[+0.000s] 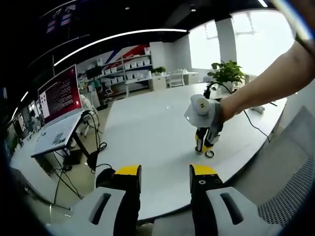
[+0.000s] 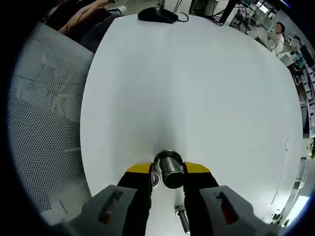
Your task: Place the washer onto the threaded stud by aligning its center hole with the stud, sliding it down to the base, and recovering from edge contact or off-axis alignment until the washer reaches the visible bottom stop.
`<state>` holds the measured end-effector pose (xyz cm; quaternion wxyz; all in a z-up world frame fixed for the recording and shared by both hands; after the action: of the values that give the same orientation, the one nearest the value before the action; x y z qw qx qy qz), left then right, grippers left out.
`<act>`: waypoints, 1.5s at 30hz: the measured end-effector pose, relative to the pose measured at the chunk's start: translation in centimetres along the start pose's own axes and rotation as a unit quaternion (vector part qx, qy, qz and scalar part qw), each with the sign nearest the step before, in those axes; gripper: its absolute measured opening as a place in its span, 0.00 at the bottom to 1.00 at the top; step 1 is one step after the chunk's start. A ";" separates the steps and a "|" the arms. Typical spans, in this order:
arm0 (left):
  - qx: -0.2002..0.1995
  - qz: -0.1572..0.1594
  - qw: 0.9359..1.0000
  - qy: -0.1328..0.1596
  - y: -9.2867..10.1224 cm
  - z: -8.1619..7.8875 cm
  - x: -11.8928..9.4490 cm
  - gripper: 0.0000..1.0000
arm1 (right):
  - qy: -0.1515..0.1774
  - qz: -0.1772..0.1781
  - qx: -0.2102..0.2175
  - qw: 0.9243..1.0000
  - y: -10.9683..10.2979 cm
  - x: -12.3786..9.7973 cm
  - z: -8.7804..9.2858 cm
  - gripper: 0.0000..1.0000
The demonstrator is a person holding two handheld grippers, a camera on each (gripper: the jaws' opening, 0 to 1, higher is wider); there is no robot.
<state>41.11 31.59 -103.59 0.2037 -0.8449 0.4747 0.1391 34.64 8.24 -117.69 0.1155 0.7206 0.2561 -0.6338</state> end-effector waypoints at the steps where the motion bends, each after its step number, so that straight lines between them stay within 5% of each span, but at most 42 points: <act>1: 0.001 0.000 1.000 0.000 0.0 0.0 0.0 0.37 | 0.005 -0.001 0.000 1.000 -0.1 -0.1 0.1 0.29; 8: 0.001 0.000 1.000 -0.001 0.0 0.0 0.0 0.37 | 0.034 0.003 0.010 0.999 -0.7 -0.7 0.5 0.38; 20: 0.004 -0.001 1.000 -0.005 0.0 0.1 0.0 0.37 | 0.068 -0.002 0.053 0.996 -1.6 -0.8 2.3 0.39; 33: 0.002 -0.003 1.000 -0.003 0.0 0.1 0.0 0.36 | 0.044 -0.016 0.094 0.994 -2.9 0.6 4.7 0.40; 45: 0.000 -0.006 1.000 -0.001 -0.1 0.0 -0.1 0.35 | 0.039 -0.024 0.099 0.994 -2.8 1.3 4.9 0.38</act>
<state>41.17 31.68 -103.54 0.2047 -0.8474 0.4697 0.1391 29.09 8.48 -119.31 0.0189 0.7462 0.2137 -0.6302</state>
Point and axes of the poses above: the point that each gripper's makers call its tool centre point, and the gripper's own axes: x roughly forward along the fingers, y roughly to its right, z roughly out of its underside, the point moved 5 cm from there along -x, roughly backward along the fingers, and after that the axes turned 14 degrees about -z, right-handed, at the moved point
